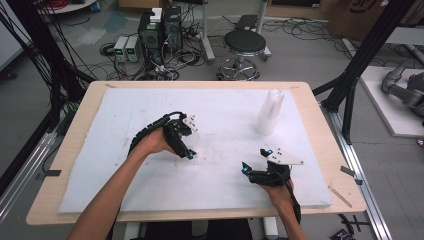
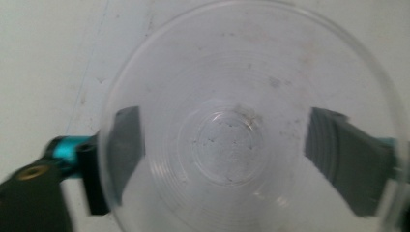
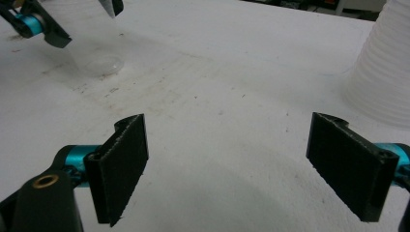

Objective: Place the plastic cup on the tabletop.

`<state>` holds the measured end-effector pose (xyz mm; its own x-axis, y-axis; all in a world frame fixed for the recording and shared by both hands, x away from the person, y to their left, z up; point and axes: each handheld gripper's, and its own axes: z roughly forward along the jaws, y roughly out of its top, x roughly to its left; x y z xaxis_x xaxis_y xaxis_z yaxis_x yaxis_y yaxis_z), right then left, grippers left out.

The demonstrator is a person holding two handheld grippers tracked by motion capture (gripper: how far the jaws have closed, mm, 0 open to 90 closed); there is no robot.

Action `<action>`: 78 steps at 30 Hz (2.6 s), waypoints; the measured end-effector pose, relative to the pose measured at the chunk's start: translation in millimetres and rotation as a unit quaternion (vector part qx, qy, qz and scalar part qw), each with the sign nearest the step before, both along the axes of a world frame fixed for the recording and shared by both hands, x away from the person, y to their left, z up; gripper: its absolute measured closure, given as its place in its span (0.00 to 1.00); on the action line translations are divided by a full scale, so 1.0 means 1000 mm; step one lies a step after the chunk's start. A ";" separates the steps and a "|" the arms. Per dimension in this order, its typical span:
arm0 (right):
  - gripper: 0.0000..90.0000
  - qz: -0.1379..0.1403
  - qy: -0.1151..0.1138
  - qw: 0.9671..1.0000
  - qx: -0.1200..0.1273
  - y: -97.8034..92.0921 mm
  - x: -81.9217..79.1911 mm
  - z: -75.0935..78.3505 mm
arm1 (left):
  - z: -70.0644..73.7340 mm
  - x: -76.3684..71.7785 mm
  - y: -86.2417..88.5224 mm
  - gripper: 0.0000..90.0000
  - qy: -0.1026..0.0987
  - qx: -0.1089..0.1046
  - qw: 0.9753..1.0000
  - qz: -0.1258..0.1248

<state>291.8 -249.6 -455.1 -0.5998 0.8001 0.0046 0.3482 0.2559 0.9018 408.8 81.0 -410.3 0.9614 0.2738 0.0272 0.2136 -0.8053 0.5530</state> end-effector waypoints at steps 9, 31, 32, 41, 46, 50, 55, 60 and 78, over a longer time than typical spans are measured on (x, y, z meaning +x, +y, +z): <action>0.17 0.001 -0.001 1.000 0.001 -0.001 0.000 0.000 | -0.011 -0.009 0.023 0.08 0.001 -0.059 0.997 0.044; 0.17 -0.001 0.003 1.000 0.007 -0.002 0.000 0.000 | -0.034 -0.093 0.125 0.08 -0.096 -0.233 0.951 0.180; 0.17 -0.002 0.003 1.000 0.008 -0.002 0.001 0.000 | -0.036 -0.099 0.130 0.08 -0.106 -0.240 0.945 0.193; 0.17 -0.011 0.004 1.000 0.010 -0.002 0.001 0.000 | -0.048 -0.128 0.151 0.08 -0.140 -0.269 0.923 0.236; 0.17 -0.014 -0.006 1.000 0.008 -0.002 -0.002 0.000 | -0.051 -0.135 0.156 0.08 -0.147 -0.271 0.919 0.247; 0.17 -0.013 -0.011 1.000 0.016 -0.004 -0.002 0.000 | -0.055 -0.135 0.161 0.08 -0.143 -0.282 0.913 0.256; 0.17 -0.020 -0.010 0.999 0.027 -0.006 -0.002 0.000 | -0.056 -0.135 0.166 0.08 -0.151 -0.282 0.909 0.266; 0.17 -0.021 -0.010 0.999 0.032 -0.007 -0.002 0.000 | -0.058 -0.137 0.174 0.08 -0.169 -0.287 0.902 0.275; 0.17 -0.031 0.009 0.999 0.028 -0.006 0.001 0.000 | -0.062 -0.139 0.181 0.08 -0.167 -0.298 0.897 0.280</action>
